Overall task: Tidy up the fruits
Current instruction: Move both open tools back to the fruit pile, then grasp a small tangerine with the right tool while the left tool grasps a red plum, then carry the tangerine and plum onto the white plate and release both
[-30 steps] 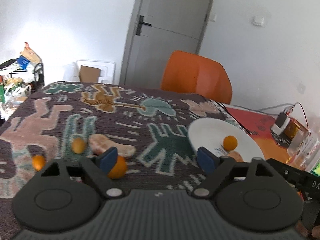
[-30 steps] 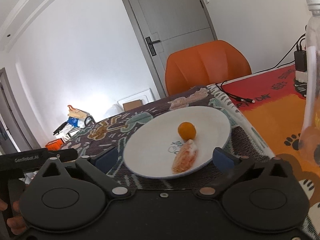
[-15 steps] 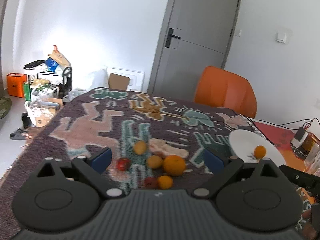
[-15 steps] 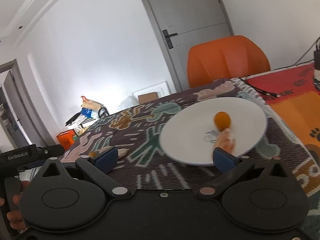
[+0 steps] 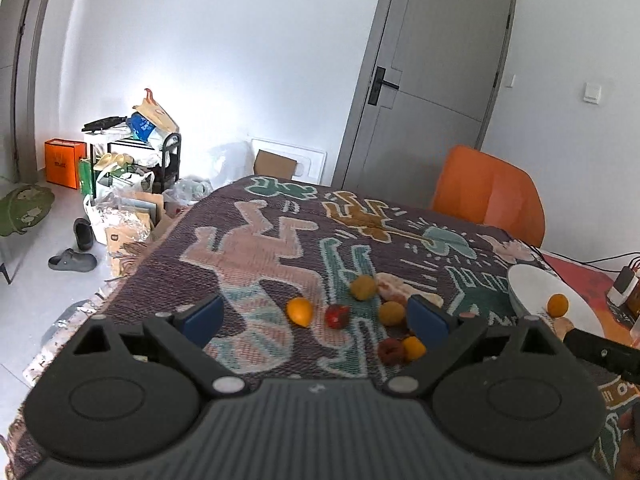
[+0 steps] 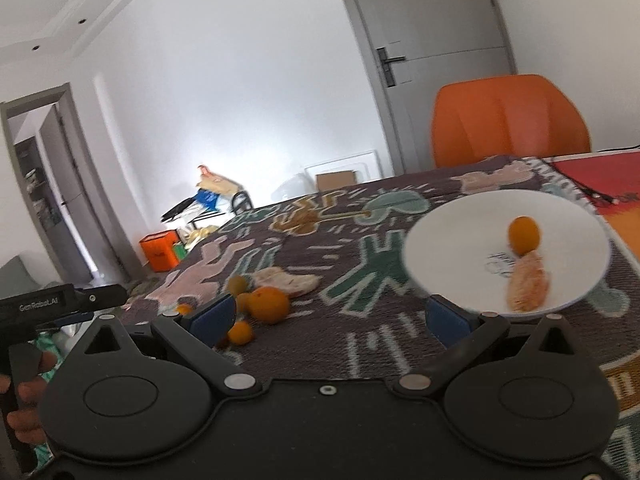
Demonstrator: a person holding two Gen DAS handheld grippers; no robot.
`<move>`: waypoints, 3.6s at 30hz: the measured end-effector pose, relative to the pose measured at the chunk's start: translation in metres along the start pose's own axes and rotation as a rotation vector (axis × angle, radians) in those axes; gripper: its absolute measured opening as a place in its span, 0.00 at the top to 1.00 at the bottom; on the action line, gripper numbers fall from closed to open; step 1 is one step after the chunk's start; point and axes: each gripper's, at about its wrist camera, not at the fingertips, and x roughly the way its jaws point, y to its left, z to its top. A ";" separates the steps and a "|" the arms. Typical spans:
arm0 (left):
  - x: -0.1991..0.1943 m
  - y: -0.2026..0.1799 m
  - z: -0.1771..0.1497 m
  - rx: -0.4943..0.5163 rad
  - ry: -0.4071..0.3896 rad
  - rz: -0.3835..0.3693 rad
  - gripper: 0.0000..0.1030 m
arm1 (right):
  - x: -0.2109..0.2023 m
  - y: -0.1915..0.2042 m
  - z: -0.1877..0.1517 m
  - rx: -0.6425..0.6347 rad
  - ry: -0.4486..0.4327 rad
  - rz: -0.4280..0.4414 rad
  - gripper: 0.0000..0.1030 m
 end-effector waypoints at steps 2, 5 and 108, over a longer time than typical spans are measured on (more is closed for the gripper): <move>0.000 0.005 -0.001 -0.008 0.002 0.004 0.08 | 0.004 0.006 -0.002 -0.015 0.011 0.011 0.00; 0.002 0.011 -0.002 -0.019 0.006 -0.003 0.10 | 0.010 0.015 -0.003 -0.030 0.027 0.029 0.04; 0.087 -0.122 -0.009 0.137 0.131 -0.221 0.80 | -0.012 -0.093 0.015 0.097 -0.021 -0.156 0.80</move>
